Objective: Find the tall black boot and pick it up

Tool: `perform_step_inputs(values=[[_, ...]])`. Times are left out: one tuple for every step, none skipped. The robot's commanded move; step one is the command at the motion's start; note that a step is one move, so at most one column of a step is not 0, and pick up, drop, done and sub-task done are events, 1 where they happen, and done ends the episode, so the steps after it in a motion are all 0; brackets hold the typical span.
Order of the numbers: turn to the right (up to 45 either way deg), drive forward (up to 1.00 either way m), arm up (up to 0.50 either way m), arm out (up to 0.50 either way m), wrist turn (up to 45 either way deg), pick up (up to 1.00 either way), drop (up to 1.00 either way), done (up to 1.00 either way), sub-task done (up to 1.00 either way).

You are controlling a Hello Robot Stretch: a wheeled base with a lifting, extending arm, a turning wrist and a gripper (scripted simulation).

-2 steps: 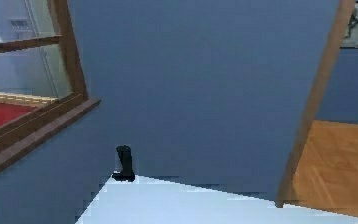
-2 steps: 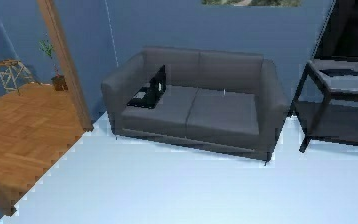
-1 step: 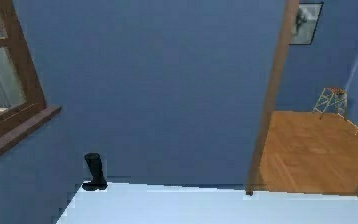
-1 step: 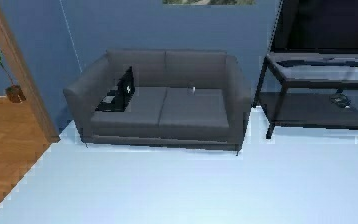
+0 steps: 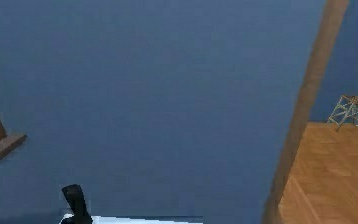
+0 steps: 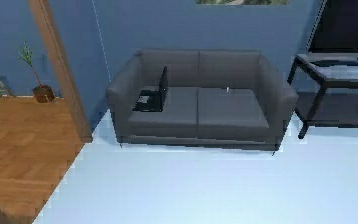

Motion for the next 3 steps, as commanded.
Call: perform_step_inputs(values=[[-9.0,0.00,0.00,0.00,0.0,0.00,0.00,0.00,0.00],[0.0,0.30,0.00,0.00,0.0,0.00,0.00,0.00,0.00],[-45.0,0.00,0.00,0.00,0.0,0.00,0.00,0.00,0.00]])
